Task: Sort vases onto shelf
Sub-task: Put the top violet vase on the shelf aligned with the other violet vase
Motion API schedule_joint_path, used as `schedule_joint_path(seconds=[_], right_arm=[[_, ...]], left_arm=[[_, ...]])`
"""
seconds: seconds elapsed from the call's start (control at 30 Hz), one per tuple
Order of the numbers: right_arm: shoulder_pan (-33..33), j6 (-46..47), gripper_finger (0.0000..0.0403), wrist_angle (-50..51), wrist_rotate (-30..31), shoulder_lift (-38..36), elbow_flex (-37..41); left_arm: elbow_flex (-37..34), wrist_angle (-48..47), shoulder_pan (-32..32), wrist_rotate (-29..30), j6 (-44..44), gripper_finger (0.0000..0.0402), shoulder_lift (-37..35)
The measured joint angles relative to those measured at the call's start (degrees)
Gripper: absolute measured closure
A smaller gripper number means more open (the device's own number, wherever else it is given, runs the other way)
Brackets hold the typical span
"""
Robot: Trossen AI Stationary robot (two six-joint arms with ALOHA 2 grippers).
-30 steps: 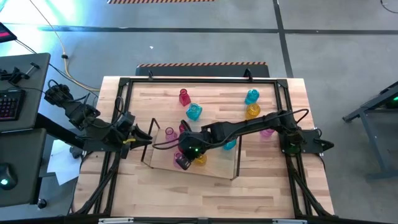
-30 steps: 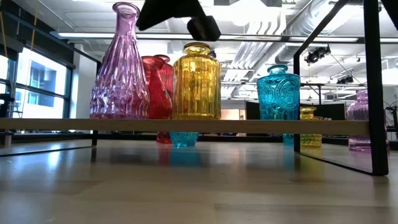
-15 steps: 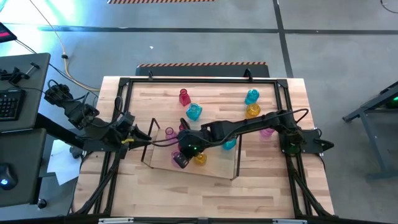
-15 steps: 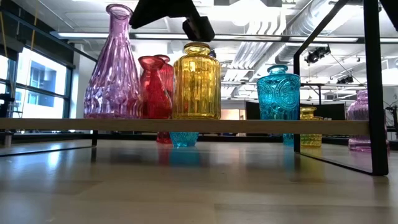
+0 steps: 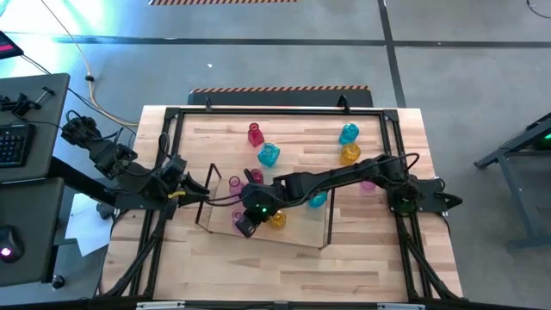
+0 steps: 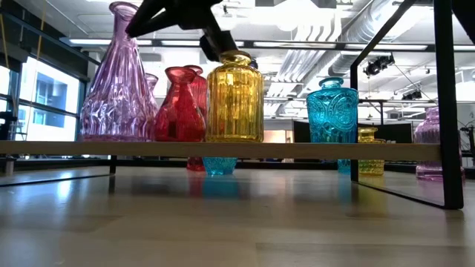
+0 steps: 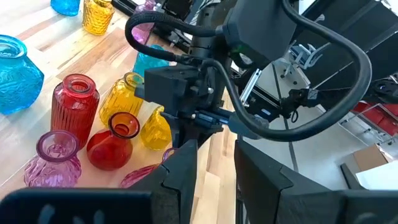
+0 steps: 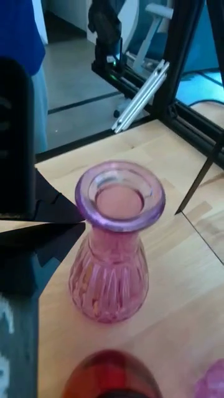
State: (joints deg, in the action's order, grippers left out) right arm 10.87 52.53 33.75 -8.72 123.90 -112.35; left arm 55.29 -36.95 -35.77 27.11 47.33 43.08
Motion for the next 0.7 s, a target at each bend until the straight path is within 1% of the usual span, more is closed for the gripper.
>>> schedule_joint_path(seconds=[0.33,0.7], right_arm=[[-0.2,0.2,0.0403,-1.8,-0.2,-0.1,0.0],[-0.3,1.5,0.0403,-5.7,1.7,-0.2,0.0]], left_arm=[[0.0,0.0,0.0,-0.2,0.0,0.0303,0.0],[0.0,0.0,0.0,-0.2,0.3,0.0303,0.0]])
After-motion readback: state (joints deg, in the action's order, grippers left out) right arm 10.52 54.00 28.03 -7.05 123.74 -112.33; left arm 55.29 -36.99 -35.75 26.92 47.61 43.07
